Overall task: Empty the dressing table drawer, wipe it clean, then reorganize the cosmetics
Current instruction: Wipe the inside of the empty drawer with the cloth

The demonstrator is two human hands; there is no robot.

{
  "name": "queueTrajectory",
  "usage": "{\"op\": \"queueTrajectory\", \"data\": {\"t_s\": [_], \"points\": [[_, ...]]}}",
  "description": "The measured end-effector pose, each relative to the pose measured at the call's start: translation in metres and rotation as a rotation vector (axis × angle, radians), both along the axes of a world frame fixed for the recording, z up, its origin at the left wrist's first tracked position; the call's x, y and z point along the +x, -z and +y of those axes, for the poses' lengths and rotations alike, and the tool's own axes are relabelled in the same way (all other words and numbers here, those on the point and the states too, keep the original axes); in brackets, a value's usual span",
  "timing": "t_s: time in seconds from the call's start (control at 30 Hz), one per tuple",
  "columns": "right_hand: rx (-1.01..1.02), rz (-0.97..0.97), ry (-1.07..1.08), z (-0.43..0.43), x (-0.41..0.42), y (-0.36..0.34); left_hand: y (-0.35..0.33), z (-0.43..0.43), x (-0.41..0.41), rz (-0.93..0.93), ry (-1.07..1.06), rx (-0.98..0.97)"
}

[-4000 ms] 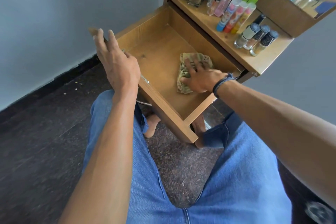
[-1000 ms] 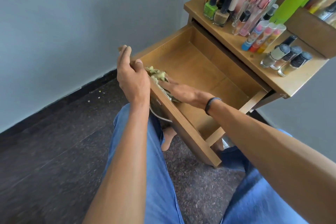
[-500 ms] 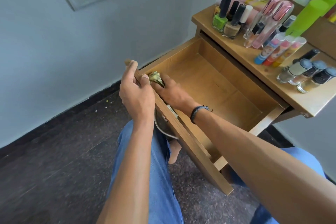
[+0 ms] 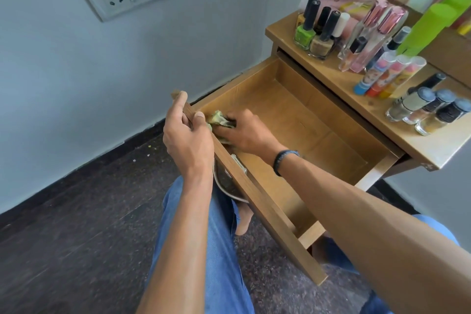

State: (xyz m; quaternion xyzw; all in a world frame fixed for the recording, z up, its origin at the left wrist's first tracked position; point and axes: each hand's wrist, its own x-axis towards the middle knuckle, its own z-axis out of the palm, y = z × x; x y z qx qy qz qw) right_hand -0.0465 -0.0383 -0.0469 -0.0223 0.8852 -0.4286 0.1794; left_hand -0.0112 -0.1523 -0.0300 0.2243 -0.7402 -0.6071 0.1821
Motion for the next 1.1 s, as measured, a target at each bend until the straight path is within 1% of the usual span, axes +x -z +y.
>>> {"op": "queueTrajectory", "data": {"t_s": [0.1, 0.17, 0.3, 0.4, 0.47, 0.63, 0.77, 0.87, 0.97, 1.03, 1.1], "points": [[0.026, 0.059, 0.125, -0.022, -0.014, 0.006, -0.003, 0.001, 0.0, 0.0, -0.002, -0.012], [0.029, 0.073, 0.151, -0.023, -0.012, 0.011, -0.001, 0.0, -0.002, -0.013, -0.004, -0.017], [-0.055, -0.001, 0.041, 0.007, 0.009, 0.009, 0.001, -0.001, -0.001, -0.024, -0.016, -0.047], [0.025, -0.022, -0.088, 0.032, 0.03, -0.003, 0.0, 0.001, -0.002, -0.025, -0.022, -0.076], [0.069, -0.054, -0.121, 0.045, 0.044, -0.009, -0.002, 0.002, -0.001, -0.029, -0.028, -0.107], [0.168, -0.048, -0.174, 0.065, 0.075, -0.013, -0.005, 0.003, 0.0, -0.025, -0.033, -0.112], [0.26, -0.131, -0.267, 0.087, 0.107, -0.028, -0.006, 0.006, 0.0, -0.019, -0.035, -0.125], [0.381, -0.183, -0.35, 0.098, 0.125, -0.038, -0.006, 0.01, 0.001, -0.025, -0.05, -0.183], [0.492, -0.219, -0.421, 0.098, 0.119, -0.04, -0.002, 0.017, 0.003, 0.001, -0.029, -0.276], [0.472, -0.205, -0.396, 0.094, 0.11, -0.037, 0.001, 0.021, 0.004, 0.06, 0.013, -0.37], [0.35, -0.167, -0.252, 0.084, 0.105, -0.028, 0.005, 0.022, 0.004, 0.081, 0.038, -0.45]]}}
